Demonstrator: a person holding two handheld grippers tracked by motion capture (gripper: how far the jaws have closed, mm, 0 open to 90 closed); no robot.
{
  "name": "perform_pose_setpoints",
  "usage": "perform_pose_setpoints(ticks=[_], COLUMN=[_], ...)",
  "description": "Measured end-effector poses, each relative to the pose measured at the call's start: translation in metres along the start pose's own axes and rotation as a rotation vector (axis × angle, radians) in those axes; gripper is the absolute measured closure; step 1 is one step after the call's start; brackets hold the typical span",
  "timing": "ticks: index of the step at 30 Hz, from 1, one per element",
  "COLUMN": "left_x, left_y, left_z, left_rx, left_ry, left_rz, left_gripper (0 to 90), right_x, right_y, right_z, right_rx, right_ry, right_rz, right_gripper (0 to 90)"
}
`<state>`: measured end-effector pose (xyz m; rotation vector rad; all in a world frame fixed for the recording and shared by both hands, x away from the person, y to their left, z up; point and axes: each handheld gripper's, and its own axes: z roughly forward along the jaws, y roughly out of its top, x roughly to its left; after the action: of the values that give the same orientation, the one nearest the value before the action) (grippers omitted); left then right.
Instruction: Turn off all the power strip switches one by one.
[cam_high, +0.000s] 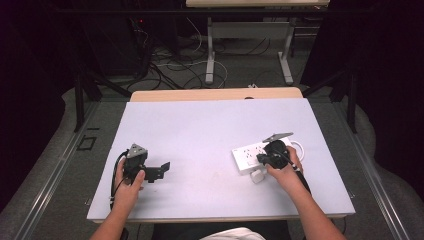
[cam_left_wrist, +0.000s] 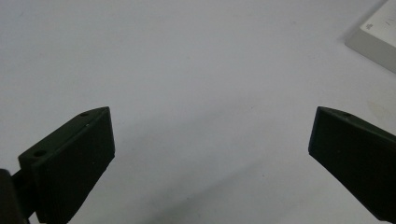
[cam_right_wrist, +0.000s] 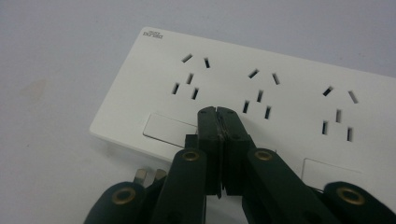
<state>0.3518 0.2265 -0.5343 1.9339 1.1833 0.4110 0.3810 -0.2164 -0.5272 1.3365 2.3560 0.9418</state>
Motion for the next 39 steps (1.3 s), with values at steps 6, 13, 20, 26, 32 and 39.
perform_pose_setpoints(ticks=[6,13,20,26,32,39], left_x=[0.0,0.0,0.0,0.0,0.0,0.0], left_y=[0.0,0.0,0.0,0.0,0.0,0.0], left_z=[0.0,0.0,0.0,0.0,0.0,0.0], left_rx=[0.001,0.001,0.001,0.003,0.003,0.002], left_ry=[0.0,0.0,0.0,0.0,0.0,-0.001], left_rz=[0.0,0.0,0.0,0.001,0.002,-0.001], left_gripper=[0.2,0.2,0.2,0.2,0.2,0.2], right_x=[0.004,0.009,0.015,0.021,0.025,0.027], right_y=[0.001,0.002,0.004,0.005,0.006,0.007], right_z=[0.001,0.002,0.002,0.004,0.006,0.007], right_rx=[-0.009,-0.01,-0.017,-0.008,-0.008,-0.008], right_ry=[0.008,0.024,0.036,0.043,0.048,0.047], right_rz=[-0.007,-0.02,-0.032,-0.039,-0.057,-0.06], right_gripper=[89.5,89.4,89.3,89.3,89.2,89.1])
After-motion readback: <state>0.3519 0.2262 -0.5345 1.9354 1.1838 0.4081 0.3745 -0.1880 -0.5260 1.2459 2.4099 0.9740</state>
